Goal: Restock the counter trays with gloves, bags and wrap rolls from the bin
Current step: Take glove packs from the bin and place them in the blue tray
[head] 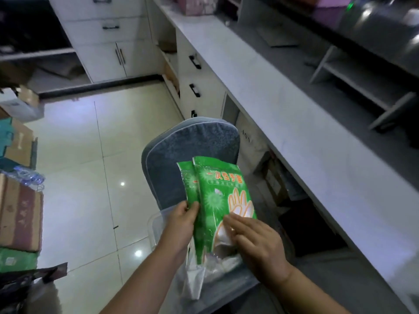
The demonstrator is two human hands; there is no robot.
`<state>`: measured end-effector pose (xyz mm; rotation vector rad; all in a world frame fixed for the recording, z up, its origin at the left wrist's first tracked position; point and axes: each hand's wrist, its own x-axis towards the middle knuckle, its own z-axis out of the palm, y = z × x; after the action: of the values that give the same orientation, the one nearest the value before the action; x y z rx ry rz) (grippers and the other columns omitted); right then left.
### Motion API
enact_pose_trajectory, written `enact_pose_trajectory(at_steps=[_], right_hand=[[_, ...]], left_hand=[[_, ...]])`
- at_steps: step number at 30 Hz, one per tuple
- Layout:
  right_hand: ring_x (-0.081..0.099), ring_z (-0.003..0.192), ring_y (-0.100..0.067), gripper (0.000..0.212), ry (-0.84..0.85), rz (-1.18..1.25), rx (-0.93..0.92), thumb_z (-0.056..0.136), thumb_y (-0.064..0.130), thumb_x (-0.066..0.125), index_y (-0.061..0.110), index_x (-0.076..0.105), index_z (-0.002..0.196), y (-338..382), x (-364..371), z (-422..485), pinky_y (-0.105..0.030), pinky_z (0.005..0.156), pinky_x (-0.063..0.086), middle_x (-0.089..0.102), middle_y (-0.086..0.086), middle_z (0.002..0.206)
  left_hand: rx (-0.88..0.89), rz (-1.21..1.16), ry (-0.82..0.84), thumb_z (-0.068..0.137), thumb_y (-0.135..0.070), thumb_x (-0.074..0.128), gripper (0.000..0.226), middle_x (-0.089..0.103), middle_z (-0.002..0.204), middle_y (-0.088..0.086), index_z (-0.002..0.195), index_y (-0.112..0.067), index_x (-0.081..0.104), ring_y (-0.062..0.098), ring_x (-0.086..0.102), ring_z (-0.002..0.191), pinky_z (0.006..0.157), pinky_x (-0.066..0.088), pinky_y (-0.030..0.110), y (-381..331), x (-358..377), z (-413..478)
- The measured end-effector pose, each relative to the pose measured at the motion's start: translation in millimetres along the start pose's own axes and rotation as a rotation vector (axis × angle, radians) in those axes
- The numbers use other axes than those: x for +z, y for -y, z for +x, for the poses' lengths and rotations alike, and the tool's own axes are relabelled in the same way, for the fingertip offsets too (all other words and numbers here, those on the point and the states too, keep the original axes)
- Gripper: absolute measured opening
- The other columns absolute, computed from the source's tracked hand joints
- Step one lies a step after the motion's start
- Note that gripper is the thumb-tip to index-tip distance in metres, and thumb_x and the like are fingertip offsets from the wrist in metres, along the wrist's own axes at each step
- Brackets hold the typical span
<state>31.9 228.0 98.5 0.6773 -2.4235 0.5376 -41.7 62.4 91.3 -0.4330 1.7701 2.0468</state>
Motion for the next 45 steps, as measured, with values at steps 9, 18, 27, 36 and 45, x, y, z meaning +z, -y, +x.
enact_pose_trajectory(at_steps=[9,18,27,36,45], right_hand=[[0.061,0.113,-0.017,0.031,0.148,-0.199,-0.035,0.099,0.018,0.043,0.015,0.055,0.071,46,-36,-26,-0.028,0.088,0.052,0.068,-0.002,0.118],[0.051,0.119,-0.018,0.042,-0.021,-0.156,0.887,0.076,0.031,0.075,0.017,0.065,0.114,64,-112,-99,-0.035,0.099,0.044,0.056,0.002,0.130],[0.069,0.093,-0.029,0.043,-0.698,0.704,1.631,0.076,0.017,0.071,0.014,0.054,0.115,76,-206,-179,-0.048,0.084,0.055,0.068,-0.012,0.108],[0.073,0.078,-0.023,0.024,-0.988,0.498,1.569,0.079,0.022,0.071,0.012,0.062,0.099,108,-340,-319,-0.030,0.060,0.058,0.075,-0.007,0.087],[0.072,0.087,-0.026,0.070,-1.009,0.629,1.609,0.050,0.040,0.086,0.015,0.059,0.109,117,-438,-418,-0.043,0.077,0.058,0.075,-0.007,0.096]], left_hand=[[-0.174,-0.104,0.318,0.077,-0.035,0.069,0.040,0.074,0.098,0.013,0.107,-0.010,0.065,0.029,0.071,0.090,0.075,0.057,0.040,8,14,-22],[-0.063,0.152,0.516,0.079,-0.005,0.068,0.027,0.076,0.088,0.007,0.104,-0.012,0.061,0.027,0.073,0.079,0.068,0.057,0.040,22,72,-56],[-0.136,0.213,0.884,0.081,-0.011,0.065,0.031,0.071,0.099,0.021,0.111,-0.004,0.059,0.040,0.067,0.092,0.087,0.052,0.054,56,189,-156],[-0.079,0.382,1.190,0.074,-0.025,0.068,0.040,0.074,0.098,0.011,0.109,-0.009,0.060,0.027,0.071,0.089,0.068,0.058,0.031,122,316,-306],[0.205,0.488,1.072,0.081,-0.022,0.070,0.019,0.075,0.084,0.005,0.097,-0.012,0.066,0.021,0.072,0.078,0.071,0.057,0.035,182,417,-407]])
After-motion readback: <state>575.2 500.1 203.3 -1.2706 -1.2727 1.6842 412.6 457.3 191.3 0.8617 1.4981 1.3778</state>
